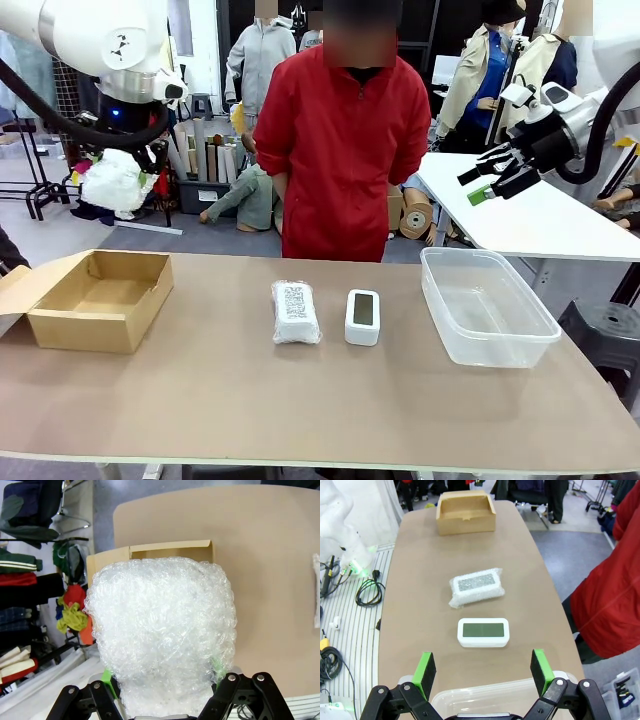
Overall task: Separate and place wrapped and unwrapped clocks.
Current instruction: If the picked Digital clock is wrapped, place it in the Package Box ; if not, place it in the Organizing box.
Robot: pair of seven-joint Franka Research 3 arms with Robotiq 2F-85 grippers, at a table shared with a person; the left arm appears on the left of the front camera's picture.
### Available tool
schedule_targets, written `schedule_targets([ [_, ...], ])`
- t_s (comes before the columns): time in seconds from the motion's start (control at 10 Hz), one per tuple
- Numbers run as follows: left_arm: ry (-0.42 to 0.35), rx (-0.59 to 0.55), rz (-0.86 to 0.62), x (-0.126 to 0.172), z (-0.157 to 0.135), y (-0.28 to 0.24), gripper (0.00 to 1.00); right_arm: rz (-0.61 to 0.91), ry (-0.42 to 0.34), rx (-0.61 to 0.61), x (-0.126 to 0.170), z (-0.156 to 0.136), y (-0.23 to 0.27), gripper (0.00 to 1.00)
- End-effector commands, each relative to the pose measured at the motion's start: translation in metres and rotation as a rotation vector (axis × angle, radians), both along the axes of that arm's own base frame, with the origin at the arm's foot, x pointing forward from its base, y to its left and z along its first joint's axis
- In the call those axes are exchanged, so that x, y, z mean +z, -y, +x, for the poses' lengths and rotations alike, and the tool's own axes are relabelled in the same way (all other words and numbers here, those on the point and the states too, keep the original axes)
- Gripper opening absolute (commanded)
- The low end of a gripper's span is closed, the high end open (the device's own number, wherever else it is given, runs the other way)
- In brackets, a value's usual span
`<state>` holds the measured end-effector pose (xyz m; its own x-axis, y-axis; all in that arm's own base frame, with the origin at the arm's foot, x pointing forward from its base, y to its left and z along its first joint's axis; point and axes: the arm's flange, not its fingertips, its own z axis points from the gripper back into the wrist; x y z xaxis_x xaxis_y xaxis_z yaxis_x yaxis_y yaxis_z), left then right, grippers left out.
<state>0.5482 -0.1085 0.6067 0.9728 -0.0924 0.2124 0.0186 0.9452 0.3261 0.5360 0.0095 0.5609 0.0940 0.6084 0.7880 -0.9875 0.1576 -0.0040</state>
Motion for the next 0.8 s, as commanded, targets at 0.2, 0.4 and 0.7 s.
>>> schedule_targets([
  [0.2, 0.0, 0.0, 0.0, 0.0, 0.0, 0.0, 0.0, -0.003, 0.003, 0.002, 0.001, 0.0, 0.0, 1.0],
  [0.4, -0.063, 0.008, 0.025, -0.031, 0.012, -0.021, 0.0, -0.003, 0.003, 0.002, 0.001, 0.0, 0.0, 1.0],
  [0.7, -0.116, 0.058, 0.034, -0.097, 0.015, -0.054, 0.0, -0.003, 0.003, 0.002, 0.001, 0.0, 0.0, 1.0],
])
